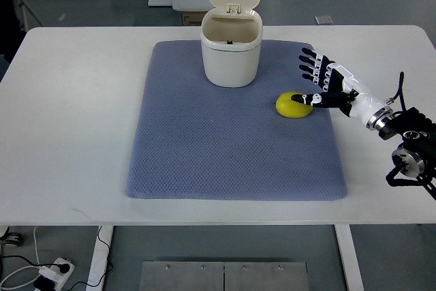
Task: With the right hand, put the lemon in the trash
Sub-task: 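Curl the right hand's fingers around the yellow lemon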
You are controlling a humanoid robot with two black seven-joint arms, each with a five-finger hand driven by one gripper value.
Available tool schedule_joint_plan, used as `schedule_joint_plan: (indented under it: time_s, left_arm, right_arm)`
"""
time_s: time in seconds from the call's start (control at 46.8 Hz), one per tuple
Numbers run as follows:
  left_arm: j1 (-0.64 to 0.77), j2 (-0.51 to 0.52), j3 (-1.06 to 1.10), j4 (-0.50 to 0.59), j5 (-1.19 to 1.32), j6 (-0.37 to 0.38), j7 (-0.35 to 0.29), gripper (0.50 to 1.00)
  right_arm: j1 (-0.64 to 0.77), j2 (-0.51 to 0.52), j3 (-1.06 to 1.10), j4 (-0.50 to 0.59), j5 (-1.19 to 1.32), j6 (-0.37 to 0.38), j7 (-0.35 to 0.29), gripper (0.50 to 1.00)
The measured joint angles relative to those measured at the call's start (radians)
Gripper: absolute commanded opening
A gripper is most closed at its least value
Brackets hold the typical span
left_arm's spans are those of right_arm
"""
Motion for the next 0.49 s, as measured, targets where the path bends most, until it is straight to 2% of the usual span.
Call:
schedule_joint_plan:
  time_s: [0.492]
  left_arm:
    - [0.0,0.0,0.0,0.0,0.0,0.0,0.0,1.0]
  right_arm:
    - [0.0,0.024,-0.049,-0.035,0.0,-0.008,0.004,0.985]
